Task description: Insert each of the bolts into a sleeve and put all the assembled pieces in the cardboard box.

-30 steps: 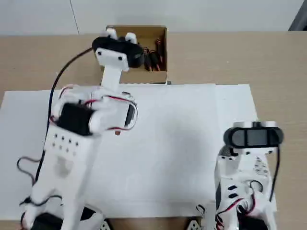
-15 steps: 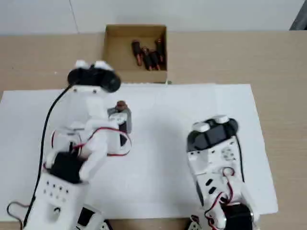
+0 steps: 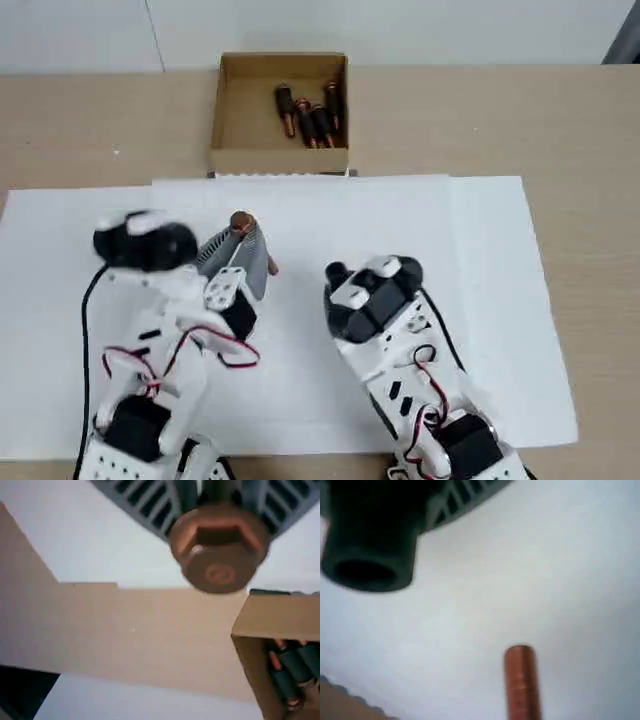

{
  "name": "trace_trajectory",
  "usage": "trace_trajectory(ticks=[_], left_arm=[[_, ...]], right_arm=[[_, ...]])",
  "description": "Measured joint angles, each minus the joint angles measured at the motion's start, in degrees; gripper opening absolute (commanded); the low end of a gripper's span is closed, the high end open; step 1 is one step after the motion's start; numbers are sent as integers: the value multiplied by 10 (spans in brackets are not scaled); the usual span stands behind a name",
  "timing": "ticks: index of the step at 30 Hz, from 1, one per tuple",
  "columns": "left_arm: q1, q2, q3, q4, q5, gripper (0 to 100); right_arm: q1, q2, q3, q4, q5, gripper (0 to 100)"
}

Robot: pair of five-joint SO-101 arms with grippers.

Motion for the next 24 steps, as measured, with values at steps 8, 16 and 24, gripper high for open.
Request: trace_trajectory(ticks=[8,16,24], left_arm=[[0,-131,54,-14,23,6],[43,-146,55,-14,62,6],[65,-147,55,-14,63,6]], right_arm=[[-48,-4,0,-1,0,3],[-66,-4,36,-62,23,3],[-66,-4,48,-91,55,3]])
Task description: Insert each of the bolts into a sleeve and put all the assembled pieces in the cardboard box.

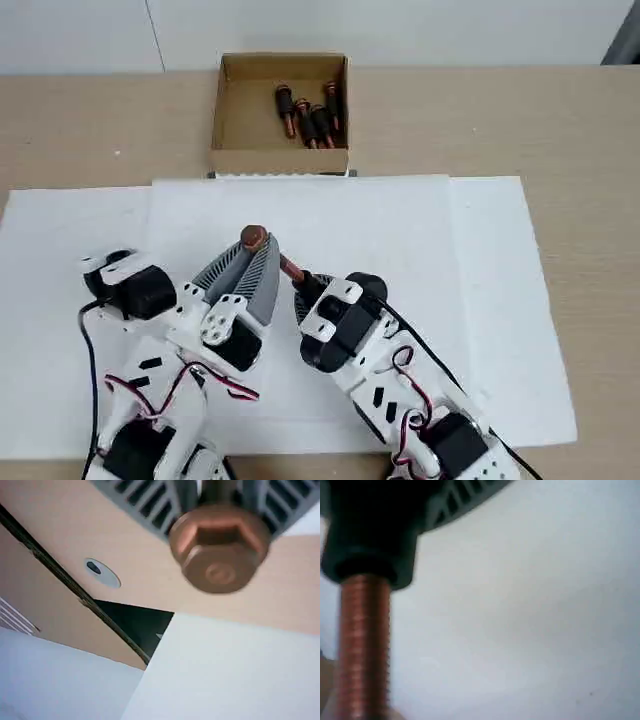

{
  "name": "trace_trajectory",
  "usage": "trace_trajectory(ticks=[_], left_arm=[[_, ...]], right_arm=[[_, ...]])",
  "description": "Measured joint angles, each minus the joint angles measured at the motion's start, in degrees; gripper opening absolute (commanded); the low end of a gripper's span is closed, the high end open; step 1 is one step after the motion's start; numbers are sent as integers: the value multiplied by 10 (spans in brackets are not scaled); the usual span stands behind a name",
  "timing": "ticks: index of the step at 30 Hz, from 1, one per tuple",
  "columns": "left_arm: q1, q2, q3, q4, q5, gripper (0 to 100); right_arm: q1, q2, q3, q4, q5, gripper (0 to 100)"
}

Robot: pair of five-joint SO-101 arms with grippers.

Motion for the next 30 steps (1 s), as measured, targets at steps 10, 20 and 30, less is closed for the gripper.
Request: trace_trajectory(ticks=[10,20,30], left_arm=[[20,0,22,0,0,6],[62,-1,21,84,-3,6],[76,-6,26,123,-2,203]], right_arm=[[0,0,0,-4,0,3],[-4,1,2,-70,60,3],[-1,3,12,-70,68,3]])
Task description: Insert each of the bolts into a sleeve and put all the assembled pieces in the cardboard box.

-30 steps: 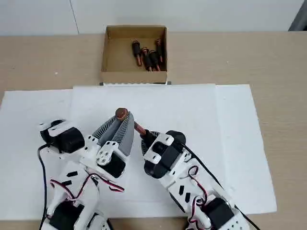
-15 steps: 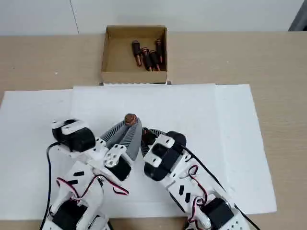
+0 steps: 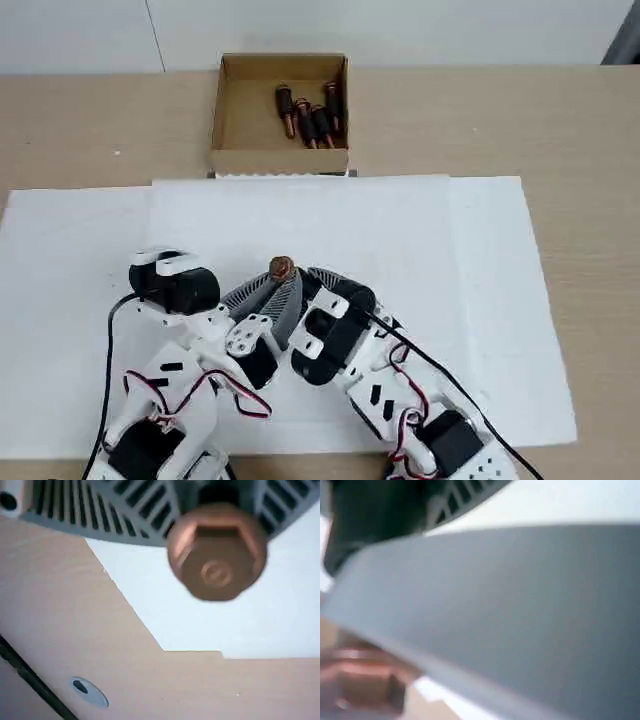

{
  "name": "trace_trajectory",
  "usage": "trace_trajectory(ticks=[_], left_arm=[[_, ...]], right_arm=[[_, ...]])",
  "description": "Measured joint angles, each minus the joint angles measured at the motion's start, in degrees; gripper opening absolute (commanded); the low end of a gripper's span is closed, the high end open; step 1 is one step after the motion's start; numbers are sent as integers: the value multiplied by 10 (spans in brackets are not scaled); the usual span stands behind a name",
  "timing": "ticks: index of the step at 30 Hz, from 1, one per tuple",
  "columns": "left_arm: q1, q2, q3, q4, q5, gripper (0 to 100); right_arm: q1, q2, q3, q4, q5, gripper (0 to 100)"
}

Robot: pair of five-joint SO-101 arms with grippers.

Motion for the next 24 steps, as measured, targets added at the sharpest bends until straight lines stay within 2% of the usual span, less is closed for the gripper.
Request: trace_trajectory(ticks=[2,7,17,24], left_arm=[[2,0,0,5,-7,232],[-4,0,2,11,-53,231],[-75,5,7,45,-149,231],[-77,4,-43,91,-157,231]], right_arm=[[1,0,0,0,0,3],[1,1,3,0,0,3],[-1,-1,7,-4,-1,3],[0,-1,7,-4,-1,3]])
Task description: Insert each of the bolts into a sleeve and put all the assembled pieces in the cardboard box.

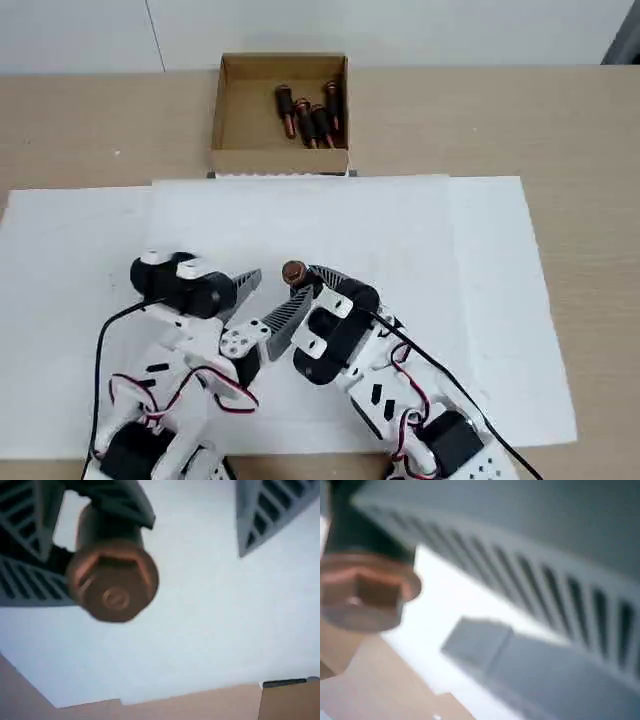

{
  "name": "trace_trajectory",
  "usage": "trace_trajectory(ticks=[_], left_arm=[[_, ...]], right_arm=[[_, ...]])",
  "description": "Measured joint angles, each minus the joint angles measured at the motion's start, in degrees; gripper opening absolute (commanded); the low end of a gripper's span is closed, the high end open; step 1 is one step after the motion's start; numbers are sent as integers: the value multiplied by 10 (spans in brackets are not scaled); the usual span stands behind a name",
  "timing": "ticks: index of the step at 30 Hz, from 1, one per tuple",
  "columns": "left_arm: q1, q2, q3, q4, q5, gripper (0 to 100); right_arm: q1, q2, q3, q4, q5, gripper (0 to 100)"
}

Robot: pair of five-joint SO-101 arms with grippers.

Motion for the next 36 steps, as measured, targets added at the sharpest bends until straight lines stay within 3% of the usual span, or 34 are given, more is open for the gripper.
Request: trace_trajectory(ticks=[4,9,17,24,28,36], left_arm=[[0,0,-40,0,0,176],[-16,0,-92,0,-1,1],[-135,-1,-86,0,-84,6],[-244,-1,55,-33,-108,6],[-252,-1,144,-101,-129,6],[-254,0,195,-156,-144,6]], right_arm=[[15,0,10,0,0,3],[48,0,11,0,0,3],[111,0,11,0,-3,3],[192,0,11,29,-125,3],[196,0,11,70,-194,3],[200,45,-60,82,-204,3]])
